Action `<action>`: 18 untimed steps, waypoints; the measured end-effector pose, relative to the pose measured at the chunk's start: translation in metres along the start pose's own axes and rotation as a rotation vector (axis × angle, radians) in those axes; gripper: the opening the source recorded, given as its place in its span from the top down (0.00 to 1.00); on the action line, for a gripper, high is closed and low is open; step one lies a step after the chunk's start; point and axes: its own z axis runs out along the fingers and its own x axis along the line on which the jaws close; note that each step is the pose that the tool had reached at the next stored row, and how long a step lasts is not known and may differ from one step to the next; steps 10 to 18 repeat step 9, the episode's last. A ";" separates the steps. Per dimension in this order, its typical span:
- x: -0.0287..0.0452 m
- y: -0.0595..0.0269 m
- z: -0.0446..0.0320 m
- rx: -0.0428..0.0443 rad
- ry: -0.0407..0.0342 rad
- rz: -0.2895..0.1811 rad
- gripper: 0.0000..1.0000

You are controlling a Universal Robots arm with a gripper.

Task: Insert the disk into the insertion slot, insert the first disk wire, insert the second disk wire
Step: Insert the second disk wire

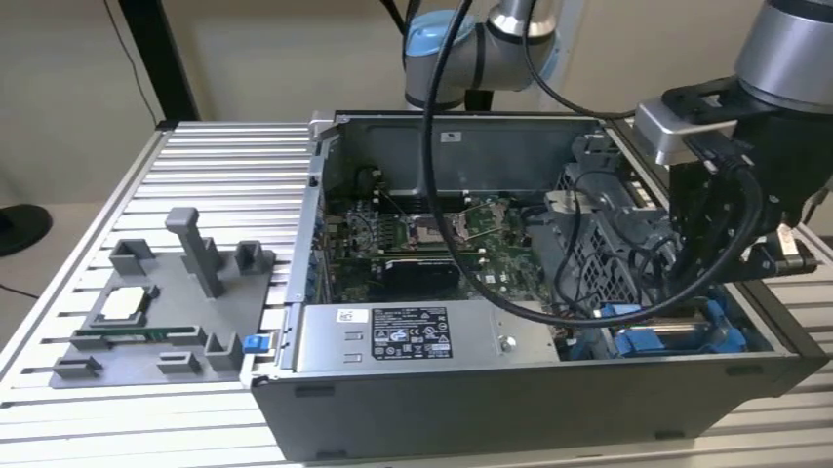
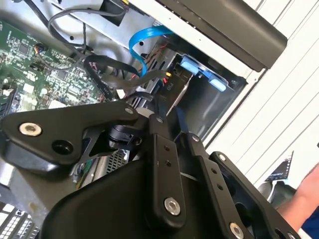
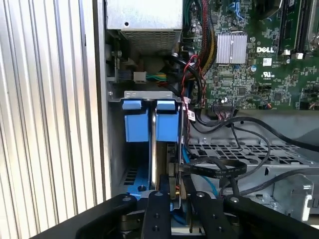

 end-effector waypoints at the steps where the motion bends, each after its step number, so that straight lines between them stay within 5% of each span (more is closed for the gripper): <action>1: 0.0000 -0.0002 -0.0020 -0.0001 -0.0001 0.000 0.00; 18: 0.0001 -0.0005 -0.0056 -0.0001 -0.0001 0.000 0.00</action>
